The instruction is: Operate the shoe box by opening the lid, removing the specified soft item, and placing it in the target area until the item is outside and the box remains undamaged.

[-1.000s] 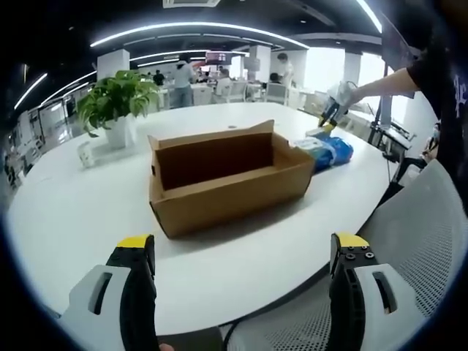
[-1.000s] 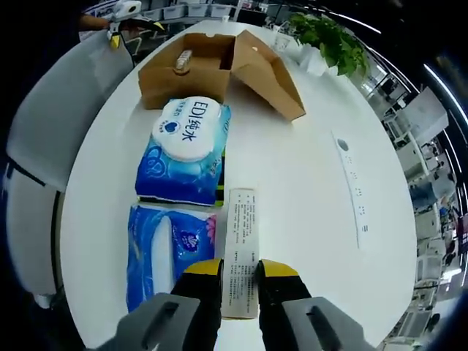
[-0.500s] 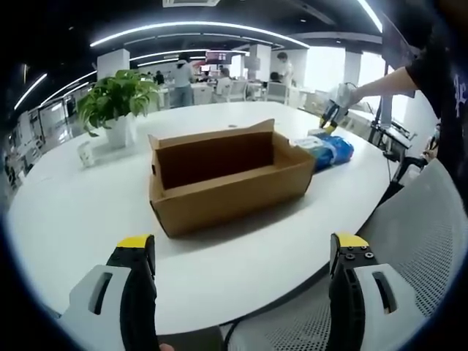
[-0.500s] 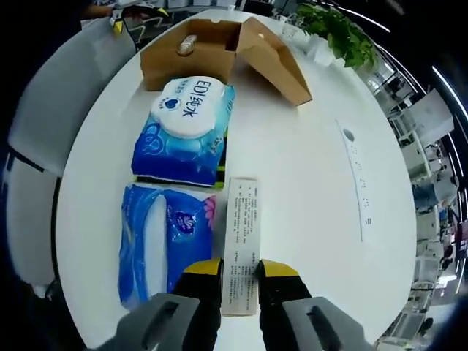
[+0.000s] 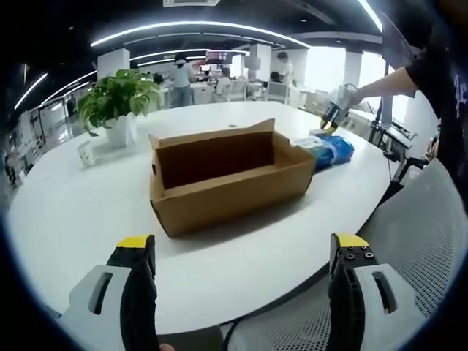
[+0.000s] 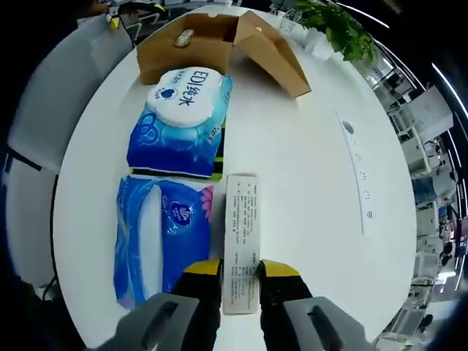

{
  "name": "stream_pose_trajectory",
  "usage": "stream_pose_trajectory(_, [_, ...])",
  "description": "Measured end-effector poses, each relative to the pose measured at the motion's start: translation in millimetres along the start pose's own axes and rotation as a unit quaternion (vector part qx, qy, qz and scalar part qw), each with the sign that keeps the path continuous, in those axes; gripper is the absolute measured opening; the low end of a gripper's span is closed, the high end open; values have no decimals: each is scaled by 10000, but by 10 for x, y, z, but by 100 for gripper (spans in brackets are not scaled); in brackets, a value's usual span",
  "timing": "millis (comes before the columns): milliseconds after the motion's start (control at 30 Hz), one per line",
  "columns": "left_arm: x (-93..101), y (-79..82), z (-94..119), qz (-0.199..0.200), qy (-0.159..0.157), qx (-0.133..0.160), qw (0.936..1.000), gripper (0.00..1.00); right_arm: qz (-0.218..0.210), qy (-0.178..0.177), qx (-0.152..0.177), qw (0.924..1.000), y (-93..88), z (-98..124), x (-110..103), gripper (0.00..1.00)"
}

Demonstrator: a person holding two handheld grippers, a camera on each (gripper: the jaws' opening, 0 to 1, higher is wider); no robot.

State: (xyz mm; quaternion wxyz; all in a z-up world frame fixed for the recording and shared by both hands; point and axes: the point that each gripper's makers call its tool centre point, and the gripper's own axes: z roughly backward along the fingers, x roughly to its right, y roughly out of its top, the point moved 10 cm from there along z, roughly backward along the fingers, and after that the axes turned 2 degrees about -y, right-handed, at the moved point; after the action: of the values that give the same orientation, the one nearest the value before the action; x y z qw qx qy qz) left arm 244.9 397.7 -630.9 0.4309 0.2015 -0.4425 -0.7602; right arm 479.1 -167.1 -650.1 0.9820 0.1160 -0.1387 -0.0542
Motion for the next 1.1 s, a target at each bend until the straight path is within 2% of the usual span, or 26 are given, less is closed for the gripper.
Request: stream_pose_trajectory(1100, [-1, 0, 0, 29, 10, 11, 10000, 98, -7, -131, -92, 9999, -6, -36, 53, 18])
